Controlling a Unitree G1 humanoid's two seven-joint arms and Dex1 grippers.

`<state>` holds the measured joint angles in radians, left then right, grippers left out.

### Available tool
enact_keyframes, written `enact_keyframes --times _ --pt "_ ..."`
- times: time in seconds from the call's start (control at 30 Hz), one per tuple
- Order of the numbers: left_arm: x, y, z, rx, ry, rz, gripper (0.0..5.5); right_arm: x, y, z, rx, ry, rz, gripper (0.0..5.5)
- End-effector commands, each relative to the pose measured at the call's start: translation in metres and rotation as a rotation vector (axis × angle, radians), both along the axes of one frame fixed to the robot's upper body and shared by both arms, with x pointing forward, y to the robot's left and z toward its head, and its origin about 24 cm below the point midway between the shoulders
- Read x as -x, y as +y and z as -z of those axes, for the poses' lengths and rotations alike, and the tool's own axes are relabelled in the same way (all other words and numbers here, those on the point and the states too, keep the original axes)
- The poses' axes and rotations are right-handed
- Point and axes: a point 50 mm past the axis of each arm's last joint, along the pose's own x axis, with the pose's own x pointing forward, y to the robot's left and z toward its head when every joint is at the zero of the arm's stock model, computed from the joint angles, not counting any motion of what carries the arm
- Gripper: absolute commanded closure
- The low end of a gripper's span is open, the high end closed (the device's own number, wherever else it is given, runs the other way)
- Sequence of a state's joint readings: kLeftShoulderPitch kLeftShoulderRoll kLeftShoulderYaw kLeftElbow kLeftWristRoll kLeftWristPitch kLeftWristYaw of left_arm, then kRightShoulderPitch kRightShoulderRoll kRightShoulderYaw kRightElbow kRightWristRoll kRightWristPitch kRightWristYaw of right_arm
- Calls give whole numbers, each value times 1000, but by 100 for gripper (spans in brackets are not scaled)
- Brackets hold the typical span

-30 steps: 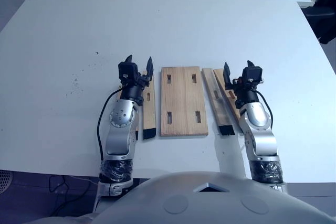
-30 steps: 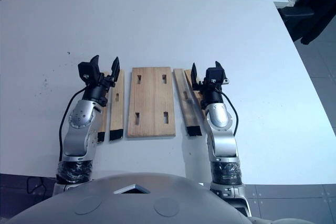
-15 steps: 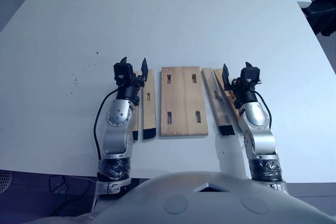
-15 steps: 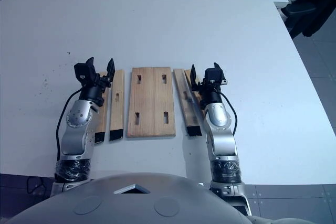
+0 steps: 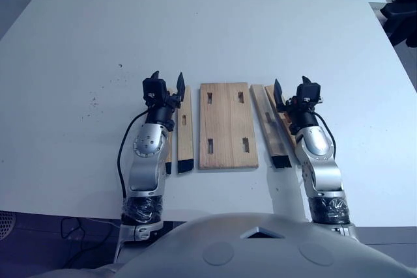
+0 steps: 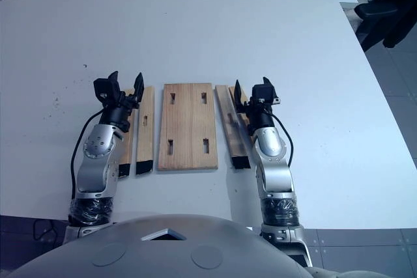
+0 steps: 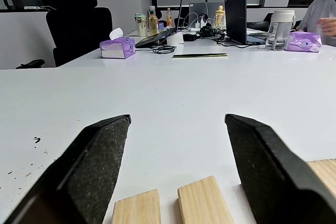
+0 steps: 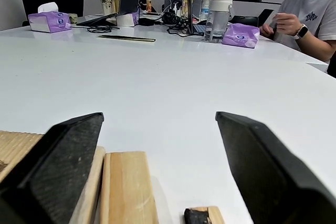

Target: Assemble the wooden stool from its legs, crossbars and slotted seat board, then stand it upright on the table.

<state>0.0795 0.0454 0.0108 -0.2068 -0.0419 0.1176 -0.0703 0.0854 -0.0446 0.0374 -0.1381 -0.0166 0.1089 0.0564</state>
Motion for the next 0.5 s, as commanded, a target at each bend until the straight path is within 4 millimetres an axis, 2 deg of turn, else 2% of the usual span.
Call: enact_keyframes --times 0.03,0.2,0.27,0.3,0.4,0.5 --pt "0 4 0 -8 15 -7 217 -2 0 -3 -6 -15 3 156" --pt "1 5 1 -17 26 -1 217 0 0 -2 -6 -13 9 156" --pt "11 13 2 -32 66 11 217 2 -1 -1 -4 -12 18 156" --pt "18 18 2 -44 92 19 217 4 -2 -1 -4 -12 29 156" --pt "48 53 0 -81 191 -33 217 9 -4 1 -9 -3 53 156" --pt "64 74 3 -148 260 -6 217 20 -4 7 -16 17 93 156"
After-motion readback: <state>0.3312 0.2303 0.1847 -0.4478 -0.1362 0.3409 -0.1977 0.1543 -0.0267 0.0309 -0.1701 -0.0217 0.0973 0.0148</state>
